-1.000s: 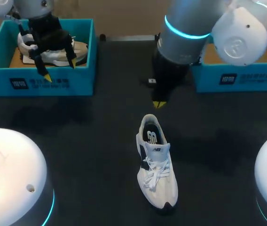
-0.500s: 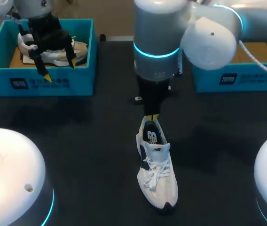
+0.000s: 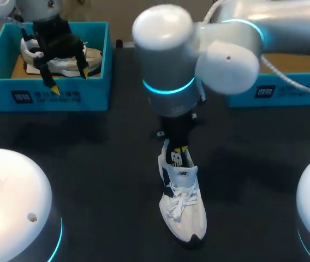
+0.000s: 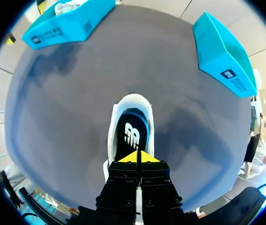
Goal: Take the shoe out of the shoebox, open the shoe tongue, remove and reinsert the insole, then place the shoe into the shoebox
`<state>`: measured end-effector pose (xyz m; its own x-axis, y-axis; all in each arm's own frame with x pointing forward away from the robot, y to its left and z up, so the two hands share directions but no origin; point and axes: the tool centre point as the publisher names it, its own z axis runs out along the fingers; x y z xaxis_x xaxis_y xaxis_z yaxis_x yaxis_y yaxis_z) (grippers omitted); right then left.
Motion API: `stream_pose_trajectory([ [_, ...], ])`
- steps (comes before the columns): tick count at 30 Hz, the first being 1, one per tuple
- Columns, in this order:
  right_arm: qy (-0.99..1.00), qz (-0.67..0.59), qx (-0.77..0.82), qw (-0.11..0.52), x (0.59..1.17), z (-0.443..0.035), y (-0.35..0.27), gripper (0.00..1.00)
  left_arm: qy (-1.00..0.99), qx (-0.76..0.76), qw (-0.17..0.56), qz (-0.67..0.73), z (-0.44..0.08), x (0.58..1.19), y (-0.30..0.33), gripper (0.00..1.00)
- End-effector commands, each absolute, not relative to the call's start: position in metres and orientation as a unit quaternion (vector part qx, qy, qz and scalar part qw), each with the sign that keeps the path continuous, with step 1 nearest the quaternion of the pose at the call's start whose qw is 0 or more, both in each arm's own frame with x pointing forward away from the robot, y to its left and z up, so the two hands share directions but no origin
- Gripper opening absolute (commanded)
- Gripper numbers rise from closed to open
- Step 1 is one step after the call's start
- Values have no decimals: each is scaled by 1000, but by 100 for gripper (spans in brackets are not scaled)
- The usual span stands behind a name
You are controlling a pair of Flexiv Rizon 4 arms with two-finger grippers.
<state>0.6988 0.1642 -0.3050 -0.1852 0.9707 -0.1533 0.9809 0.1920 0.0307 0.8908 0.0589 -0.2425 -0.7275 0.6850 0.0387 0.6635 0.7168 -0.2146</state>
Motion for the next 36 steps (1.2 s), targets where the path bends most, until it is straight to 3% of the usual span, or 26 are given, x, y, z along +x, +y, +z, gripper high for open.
stream_pose_trajectory([
  [1, 764, -69, 634, 98, 699, -320, 178, 0, -925, -365, 57, 92, -242, 890, 59, 100],
  [11, 743, -112, 649, 119, 700, -347, 163, 0, -925, -365, 57, 92, -242, 890, 59, 100],
  [28, 723, -153, 666, 100, 710, -388, 152, 0, -925, -365, 57, 92, -242, 890, 59, 100],
  [36, 715, -154, 670, 131, 702, -368, 154, 0, -925, -365, 57, 92, -242, 890, 59, 100],
])
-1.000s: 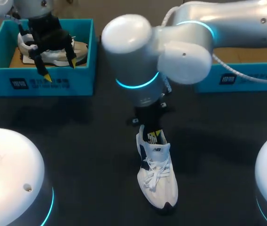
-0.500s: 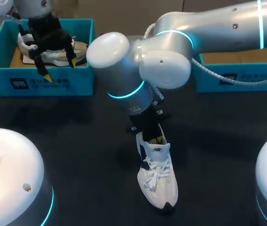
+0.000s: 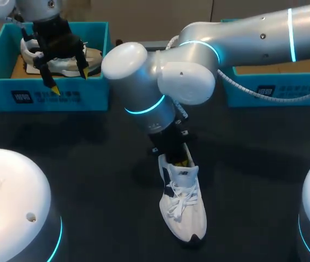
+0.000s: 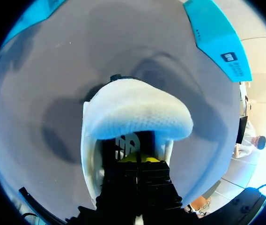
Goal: Take the shoe out of the shoebox, open the shoe tongue, remove and reinsert the insole, then place the shoe into the shoebox
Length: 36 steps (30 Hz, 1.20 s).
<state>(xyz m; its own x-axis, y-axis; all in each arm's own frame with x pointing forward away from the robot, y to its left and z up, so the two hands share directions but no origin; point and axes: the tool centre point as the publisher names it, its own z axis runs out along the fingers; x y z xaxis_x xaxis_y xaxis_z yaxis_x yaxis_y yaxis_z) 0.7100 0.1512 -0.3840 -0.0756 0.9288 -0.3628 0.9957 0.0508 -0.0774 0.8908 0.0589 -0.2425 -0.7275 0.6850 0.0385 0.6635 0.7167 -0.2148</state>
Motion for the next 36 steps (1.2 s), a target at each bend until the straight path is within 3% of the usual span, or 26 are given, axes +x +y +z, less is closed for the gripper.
stream_pose_trajectory([
  [1, 714, -156, 669, 135, 702, -367, 154, 0, -925, -365, 57, 92, -242, 890, 59, 100],
  [9, 712, -175, 667, 129, 708, -385, 149, 0, -925, -365, 57, 92, -242, 890, 59, 100],
  [21, 713, -159, 680, 67, 704, -419, 160, 0, -925, -365, 57, 92, -242, 890, 59, 100],
  [29, 714, -150, 675, 112, 697, -382, 166, 0, -925, -365, 57, 92, -242, 890, 59, 100],
  [36, 712, -156, 672, 130, 698, -382, 161, 0, -925, -365, 57, 92, -242, 890, 59, 100],
])
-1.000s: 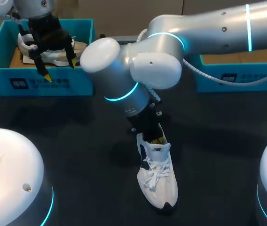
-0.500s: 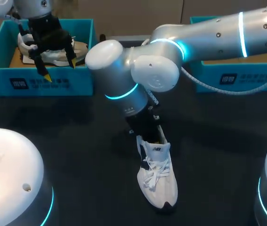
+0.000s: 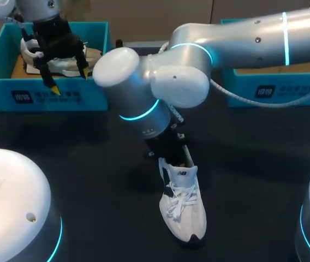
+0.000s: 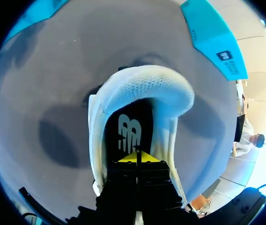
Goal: Take the shoe out of the shoebox, open the shoe tongue, remove and reinsert the insole, then place the shoe into the shoebox
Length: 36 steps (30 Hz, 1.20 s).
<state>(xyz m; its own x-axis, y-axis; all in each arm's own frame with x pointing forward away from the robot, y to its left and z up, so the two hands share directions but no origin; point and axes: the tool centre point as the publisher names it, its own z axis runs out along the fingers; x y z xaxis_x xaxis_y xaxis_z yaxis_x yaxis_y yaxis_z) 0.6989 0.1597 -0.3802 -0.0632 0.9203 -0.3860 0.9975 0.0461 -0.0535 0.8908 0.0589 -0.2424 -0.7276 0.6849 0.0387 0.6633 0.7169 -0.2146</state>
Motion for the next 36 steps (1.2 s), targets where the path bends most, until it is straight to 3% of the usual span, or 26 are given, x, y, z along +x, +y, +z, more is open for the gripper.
stream_pose_trajectory([
  [1, 711, -155, 673, 131, 699, -384, 160, 0, -925, -365, 57, 92, -242, 890, 59, 100],
  [8, 704, -163, 681, 119, 704, -400, 150, 0, -925, -365, 57, 92, -242, 890, 59, 100],
  [14, 705, -177, 683, 72, 705, -418, 151, 0, -925, -365, 57, 92, -242, 890, 59, 100],
  [27, 729, -139, 666, 70, 698, -365, 160, 0, -925, -365, 57, 92, -242, 890, 59, 100],
  [36, 750, -104, 653, -14, 699, -362, 153, 0, -925, -365, 57, 92, -242, 890, 59, 100],
])
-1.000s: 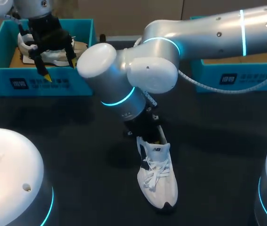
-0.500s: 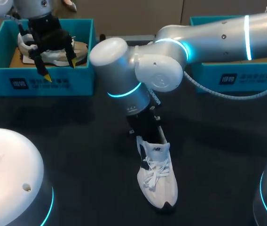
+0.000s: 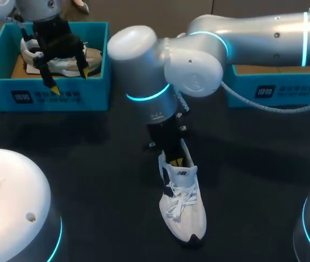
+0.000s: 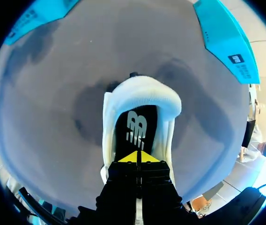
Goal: Take the shoe out of the shoebox, open the shoe tongue, remove and reinsert the insole, then place the shoe into the shoebox
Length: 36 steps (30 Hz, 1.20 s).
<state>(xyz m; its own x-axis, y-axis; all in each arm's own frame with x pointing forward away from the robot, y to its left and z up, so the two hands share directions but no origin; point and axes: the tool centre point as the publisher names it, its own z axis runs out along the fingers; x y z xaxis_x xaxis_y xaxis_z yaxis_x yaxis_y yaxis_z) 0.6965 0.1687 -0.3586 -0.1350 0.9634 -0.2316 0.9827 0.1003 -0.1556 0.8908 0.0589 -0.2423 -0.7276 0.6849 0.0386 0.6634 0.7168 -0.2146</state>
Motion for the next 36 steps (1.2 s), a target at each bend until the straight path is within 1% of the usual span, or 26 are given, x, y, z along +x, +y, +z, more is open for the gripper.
stream_pose_trajectory([
  [1, 752, -105, 650, -24, 698, -364, 152, 0, -925, -365, 57, 92, -242, 890, 59, 100],
  [8, 761, -106, 639, -47, 693, -365, 148, 0, -925, -365, 57, 92, -242, 890, 59, 100],
  [10, 761, -110, 637, -49, 691, -364, 149, 13, -925, -365, 57, 92, -242, 890, 59, 100],
  [12, 761, -111, 637, -50, 689, -363, 151, 17, -925, -365, 57, 92, -242, 890, 59, 100],
  [16, 763, -117, 634, -54, 683, -360, 160, 35, -925, -365, 57, 92, -242, 890, 59, 100],
  [20, 763, -124, 632, -55, 678, -360, 166, 49, -925, -365, 57, 92, -242, 890, 59, 100],
  [22, 763, -124, 633, -53, 675, -360, 168, 73, -925, -365, 57, 92, -242, 890, 59, 100],
  [23, 762, -124, 634, -52, 675, -360, 168, 77, -925, -365, 57, 92, -242, 890, 59, 100],
  [25, 763, -120, 634, -44, 671, -360, 170, 96, -925, -365, 57, 92, -242, 890, 59, 100],
  [26, 763, -121, 634, -40, 669, -360, 171, 100, -925, -365, 57, 92, -242, 890, 59, 100],
  [36, 759, -122, 640, -4, 659, -348, 178, 100, -925, -365, 57, 92, -242, 890, 59, 100],
])
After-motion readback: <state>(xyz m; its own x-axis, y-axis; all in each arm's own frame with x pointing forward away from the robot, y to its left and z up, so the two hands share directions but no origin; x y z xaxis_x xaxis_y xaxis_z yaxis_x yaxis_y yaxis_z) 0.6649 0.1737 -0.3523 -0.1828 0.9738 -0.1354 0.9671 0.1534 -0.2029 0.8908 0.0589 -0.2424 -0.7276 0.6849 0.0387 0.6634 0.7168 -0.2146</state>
